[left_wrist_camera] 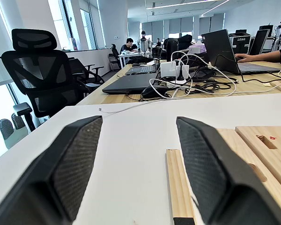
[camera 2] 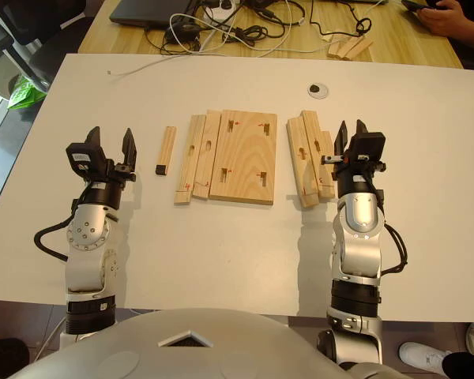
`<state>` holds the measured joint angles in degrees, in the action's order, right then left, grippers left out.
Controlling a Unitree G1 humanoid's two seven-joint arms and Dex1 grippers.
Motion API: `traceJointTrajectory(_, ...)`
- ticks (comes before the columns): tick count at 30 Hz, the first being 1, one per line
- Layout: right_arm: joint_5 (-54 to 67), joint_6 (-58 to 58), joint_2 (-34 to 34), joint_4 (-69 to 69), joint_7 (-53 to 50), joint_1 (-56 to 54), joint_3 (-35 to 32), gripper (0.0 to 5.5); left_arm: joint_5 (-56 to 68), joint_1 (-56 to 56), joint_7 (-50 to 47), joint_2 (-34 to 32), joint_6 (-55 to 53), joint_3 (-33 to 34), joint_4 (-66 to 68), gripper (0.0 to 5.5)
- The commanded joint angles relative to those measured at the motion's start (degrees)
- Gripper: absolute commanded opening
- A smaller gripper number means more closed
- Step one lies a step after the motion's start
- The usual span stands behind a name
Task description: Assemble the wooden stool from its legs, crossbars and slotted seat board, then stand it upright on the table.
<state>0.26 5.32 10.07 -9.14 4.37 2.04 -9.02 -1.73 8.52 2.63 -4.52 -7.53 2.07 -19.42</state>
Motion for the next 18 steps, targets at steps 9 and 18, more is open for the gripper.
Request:
traceJointTrajectory(9,0.8,-1.5,8.3,13.4,5.2,-2.4,-3.4,1.99,-0.3,0.2,-0.3,0.1,-0.4,-0.6,-0.8,2.93)
traceJointTrajectory(18,-1.3,-5.9,20.1,39.1,15.2,-10.7,-1.6,1.99,-0.2,-0.5,-0.2,-0.1,-0.6,-0.8,-0.5,2.93)
